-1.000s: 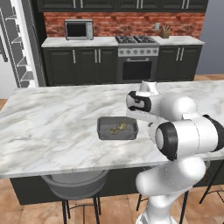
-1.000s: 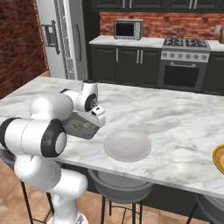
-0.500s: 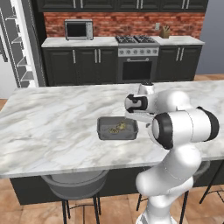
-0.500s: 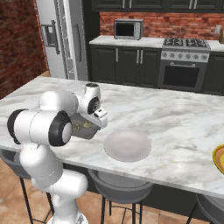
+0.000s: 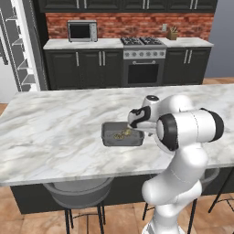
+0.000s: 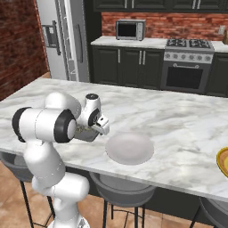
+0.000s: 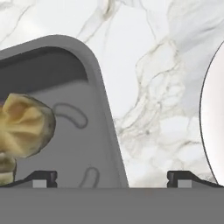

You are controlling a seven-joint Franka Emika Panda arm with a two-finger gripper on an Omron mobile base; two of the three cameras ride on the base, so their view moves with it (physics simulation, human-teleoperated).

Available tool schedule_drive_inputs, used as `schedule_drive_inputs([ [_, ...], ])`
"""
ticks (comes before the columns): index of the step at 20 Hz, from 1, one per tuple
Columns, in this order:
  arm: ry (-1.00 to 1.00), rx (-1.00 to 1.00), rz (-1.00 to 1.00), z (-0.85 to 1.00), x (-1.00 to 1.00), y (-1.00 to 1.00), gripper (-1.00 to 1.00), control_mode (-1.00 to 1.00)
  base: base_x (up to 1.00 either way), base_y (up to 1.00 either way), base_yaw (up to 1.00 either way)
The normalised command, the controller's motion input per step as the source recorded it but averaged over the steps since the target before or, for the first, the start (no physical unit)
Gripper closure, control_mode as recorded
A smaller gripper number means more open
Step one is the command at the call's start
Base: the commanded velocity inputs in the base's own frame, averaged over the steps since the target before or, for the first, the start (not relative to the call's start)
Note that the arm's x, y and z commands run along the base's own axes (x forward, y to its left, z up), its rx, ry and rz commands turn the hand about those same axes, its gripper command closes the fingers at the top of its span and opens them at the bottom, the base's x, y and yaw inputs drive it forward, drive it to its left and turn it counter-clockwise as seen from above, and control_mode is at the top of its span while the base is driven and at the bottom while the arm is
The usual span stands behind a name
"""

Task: Place two dumplings into each of the tupperware containers and then place the containers in the fridge.

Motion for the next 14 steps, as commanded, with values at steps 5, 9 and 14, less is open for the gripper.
schedule_drive_inputs([
  [5, -0.01, -0.08, 0.11, -0.38, 0.24, 0.03, -1.0, -1.0, 0.0, 0.0, 0.0],
  [9, -0.01, -0.06, 0.1, -0.33, 0.23, 0.03, -1.0, -1.0, 0.0, 0.0, 0.0],
  [14, -0.05, -0.03, 0.08, -0.16, 0.16, 0.12, -1.0, -1.0, 0.0, 0.0, 0.0],
])
